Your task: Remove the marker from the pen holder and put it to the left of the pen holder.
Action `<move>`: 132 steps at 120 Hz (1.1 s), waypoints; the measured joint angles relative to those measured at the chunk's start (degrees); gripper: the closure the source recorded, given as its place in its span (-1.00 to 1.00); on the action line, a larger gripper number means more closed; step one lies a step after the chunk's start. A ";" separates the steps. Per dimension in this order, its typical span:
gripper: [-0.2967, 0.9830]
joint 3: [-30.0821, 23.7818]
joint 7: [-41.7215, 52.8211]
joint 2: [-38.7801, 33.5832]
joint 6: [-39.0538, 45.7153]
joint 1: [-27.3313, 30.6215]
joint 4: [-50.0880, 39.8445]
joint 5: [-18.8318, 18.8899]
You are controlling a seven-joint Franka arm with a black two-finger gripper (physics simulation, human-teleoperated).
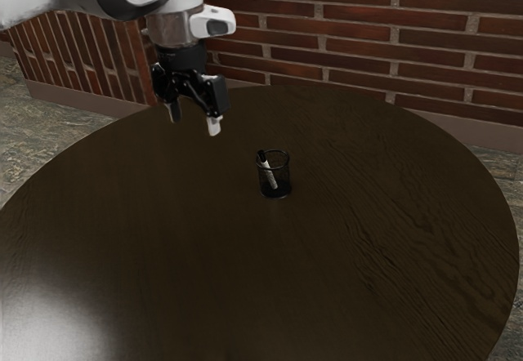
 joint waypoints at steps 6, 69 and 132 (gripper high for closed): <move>-0.54 0.09 -0.03 0.41 0.46 -2.44 -0.05 0.05; -0.54 -0.32 -2.98 1.25 40.76 9.88 -32.49 -0.14; -0.12 0.01 -7.80 13.92 50.74 6.84 -18.61 2.29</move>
